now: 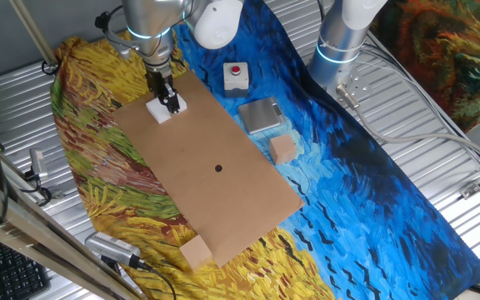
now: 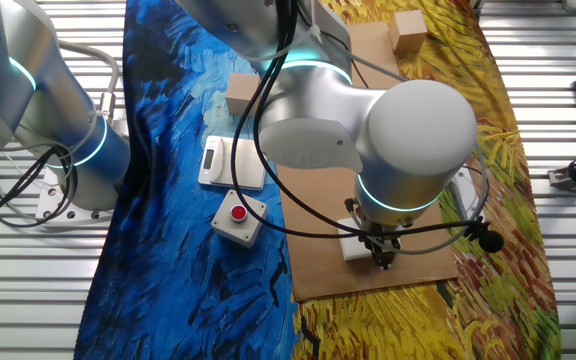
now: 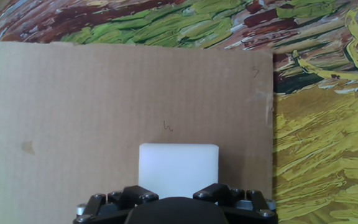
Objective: Clean the tabletop with a sponge
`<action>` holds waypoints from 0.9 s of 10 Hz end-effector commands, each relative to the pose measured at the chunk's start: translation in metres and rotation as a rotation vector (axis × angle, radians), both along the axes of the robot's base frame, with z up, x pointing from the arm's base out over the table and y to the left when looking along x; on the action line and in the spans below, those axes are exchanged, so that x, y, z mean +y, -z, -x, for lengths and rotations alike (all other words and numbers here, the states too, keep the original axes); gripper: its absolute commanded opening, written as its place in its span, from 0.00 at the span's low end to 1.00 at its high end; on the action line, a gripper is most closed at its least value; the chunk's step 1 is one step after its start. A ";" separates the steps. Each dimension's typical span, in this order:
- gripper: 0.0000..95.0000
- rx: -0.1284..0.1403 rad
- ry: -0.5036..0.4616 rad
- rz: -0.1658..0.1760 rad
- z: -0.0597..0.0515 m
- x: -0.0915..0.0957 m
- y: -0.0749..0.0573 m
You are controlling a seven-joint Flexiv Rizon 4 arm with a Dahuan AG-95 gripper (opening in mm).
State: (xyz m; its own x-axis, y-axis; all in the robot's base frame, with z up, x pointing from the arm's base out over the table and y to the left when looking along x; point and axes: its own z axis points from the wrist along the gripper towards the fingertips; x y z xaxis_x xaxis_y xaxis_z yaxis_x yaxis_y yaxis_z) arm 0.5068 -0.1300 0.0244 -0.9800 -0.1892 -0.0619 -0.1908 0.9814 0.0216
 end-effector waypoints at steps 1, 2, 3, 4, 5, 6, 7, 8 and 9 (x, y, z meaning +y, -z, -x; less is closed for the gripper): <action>0.40 0.000 0.003 0.002 0.000 0.000 0.000; 0.40 0.000 0.005 0.001 0.000 0.000 0.000; 0.20 0.000 0.008 0.002 0.000 0.000 0.000; 0.20 0.000 0.011 0.001 0.000 0.000 0.000; 0.00 0.000 0.010 0.001 0.000 0.000 0.000; 0.00 0.000 0.011 0.001 0.000 0.000 0.000; 0.00 0.000 0.011 0.001 0.000 0.000 0.000; 0.00 0.001 0.010 0.001 0.000 0.000 -0.001; 0.00 0.001 0.011 -0.001 0.000 0.000 -0.002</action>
State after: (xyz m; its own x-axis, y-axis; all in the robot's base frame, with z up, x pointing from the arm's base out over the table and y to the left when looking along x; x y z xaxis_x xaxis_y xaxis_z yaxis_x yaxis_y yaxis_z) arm 0.5063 -0.1300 0.0285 -0.9822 -0.1778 -0.0607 -0.1795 0.9835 0.0228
